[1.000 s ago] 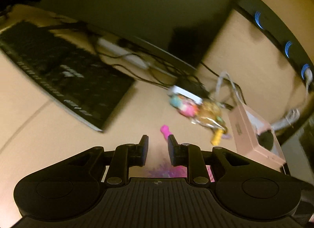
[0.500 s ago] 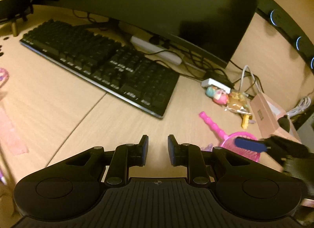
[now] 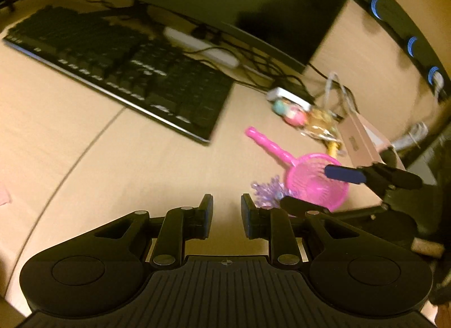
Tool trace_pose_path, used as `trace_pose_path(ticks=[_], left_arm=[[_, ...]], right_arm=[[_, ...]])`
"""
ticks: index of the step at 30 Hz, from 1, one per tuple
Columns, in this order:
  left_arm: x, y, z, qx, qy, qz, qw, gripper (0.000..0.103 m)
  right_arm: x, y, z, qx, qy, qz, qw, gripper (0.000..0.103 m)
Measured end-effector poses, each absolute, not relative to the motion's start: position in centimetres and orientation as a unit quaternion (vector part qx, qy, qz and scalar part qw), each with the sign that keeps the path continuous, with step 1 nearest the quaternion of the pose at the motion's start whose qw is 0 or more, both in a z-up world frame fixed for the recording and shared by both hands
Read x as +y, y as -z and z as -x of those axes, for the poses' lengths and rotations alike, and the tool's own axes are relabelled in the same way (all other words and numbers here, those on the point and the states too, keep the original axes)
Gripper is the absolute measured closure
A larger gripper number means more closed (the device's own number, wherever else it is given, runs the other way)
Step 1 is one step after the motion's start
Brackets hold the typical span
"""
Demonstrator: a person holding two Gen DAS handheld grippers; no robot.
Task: Organize objects
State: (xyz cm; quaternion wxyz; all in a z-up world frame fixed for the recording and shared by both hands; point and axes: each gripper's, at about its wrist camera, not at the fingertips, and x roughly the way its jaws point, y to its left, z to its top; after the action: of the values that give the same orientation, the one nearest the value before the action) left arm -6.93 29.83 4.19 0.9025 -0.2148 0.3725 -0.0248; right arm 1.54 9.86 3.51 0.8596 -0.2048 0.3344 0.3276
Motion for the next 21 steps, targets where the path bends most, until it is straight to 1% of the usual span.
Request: trace_pose_path(ticks=[3, 5, 6, 7, 8, 10, 15, 19, 20, 21], left_arm=[[29.1, -4.0, 6.5, 0.381, 0.045, 0.203, 0.901, 0.079], [28.4, -3.9, 6.1, 0.387, 0.059, 0.189, 0.901, 0.079], [27.8, -3.8, 5.9, 0.390, 0.068, 0.181, 0.900, 0.079], [27.3, -3.8, 5.8, 0.393, 0.076, 0.176, 0.900, 0.079], [26.8, -3.8, 5.7, 0.395, 0.085, 0.169, 0.899, 0.079], [25.6, -3.7, 5.4, 0.400, 0.100, 0.155, 0.898, 0.079], [23.4, -3.2, 4.8, 0.407, 0.115, 0.132, 0.897, 0.079], [21.2, -3.3, 4.3, 0.408, 0.126, 0.108, 0.898, 0.079], [20.5, -3.3, 4.3, 0.406, 0.129, 0.099, 0.900, 0.079], [20.0, -3.3, 4.3, 0.404, 0.130, 0.088, 0.901, 0.079]], right_arm=[[8.3, -3.2, -2.0, 0.349, -0.323, 0.180, 0.861, 0.013], [7.6, -3.0, -2.2, 0.355, -0.318, 0.169, 0.863, 0.013], [7.2, -2.9, -2.3, 0.359, -0.313, 0.163, 0.864, 0.016], [6.8, -2.9, -2.4, 0.364, -0.307, 0.155, 0.866, 0.024], [6.4, -2.8, -2.5, 0.369, -0.302, 0.147, 0.867, 0.037], [5.3, -2.8, -2.6, 0.380, -0.286, 0.135, 0.869, 0.050], [1.3, -2.4, -2.5, 0.393, -0.234, 0.113, 0.882, 0.050], [-1.9, -2.7, -1.2, 0.395, -0.222, 0.116, 0.884, 0.050], [-2.7, -2.9, -0.6, 0.390, -0.224, 0.117, 0.886, 0.048], [-3.4, -3.1, -0.2, 0.388, -0.226, 0.117, 0.886, 0.042]])
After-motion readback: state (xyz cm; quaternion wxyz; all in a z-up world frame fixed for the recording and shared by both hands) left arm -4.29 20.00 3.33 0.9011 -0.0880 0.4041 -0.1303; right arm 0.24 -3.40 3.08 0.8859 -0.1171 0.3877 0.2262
